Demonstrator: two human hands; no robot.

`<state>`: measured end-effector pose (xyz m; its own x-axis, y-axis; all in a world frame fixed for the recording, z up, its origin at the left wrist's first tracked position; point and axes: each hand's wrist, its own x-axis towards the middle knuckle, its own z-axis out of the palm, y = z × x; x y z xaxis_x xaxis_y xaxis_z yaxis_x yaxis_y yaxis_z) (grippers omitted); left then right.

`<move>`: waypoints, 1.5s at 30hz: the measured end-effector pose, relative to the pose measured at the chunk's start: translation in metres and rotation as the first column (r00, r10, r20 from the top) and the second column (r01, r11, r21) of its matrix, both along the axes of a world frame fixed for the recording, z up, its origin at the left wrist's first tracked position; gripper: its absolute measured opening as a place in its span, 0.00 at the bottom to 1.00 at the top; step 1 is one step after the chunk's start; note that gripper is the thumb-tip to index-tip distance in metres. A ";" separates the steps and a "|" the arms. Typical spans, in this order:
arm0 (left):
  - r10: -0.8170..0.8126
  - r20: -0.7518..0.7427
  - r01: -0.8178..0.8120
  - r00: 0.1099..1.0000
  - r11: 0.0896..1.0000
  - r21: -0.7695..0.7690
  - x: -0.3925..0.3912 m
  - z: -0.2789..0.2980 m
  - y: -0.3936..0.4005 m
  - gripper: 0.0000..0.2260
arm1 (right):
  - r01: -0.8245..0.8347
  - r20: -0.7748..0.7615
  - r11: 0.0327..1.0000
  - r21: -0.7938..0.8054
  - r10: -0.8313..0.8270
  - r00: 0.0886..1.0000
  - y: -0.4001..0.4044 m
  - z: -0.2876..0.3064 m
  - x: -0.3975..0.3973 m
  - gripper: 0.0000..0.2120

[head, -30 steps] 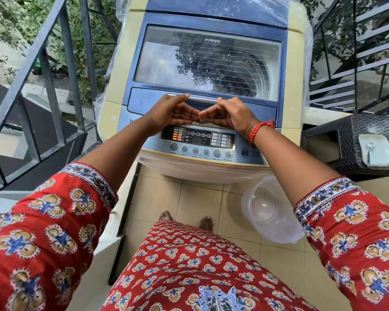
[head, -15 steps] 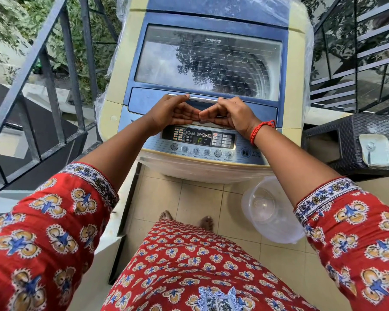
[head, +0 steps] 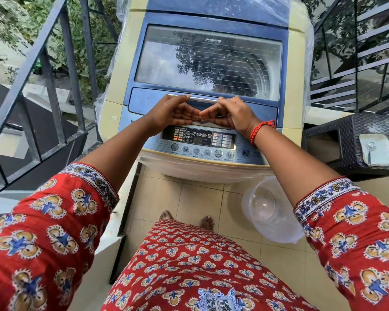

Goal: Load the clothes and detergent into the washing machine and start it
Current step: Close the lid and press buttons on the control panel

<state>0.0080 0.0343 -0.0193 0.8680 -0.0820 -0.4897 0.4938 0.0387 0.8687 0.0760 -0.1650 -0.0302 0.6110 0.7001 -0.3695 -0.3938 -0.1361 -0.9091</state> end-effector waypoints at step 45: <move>-0.007 0.012 0.007 1.000 1.000 -0.019 0.000 0.000 0.002 0.19 | 0.007 -0.012 1.000 -0.005 -0.007 1.000 0.001 0.000 0.000 0.24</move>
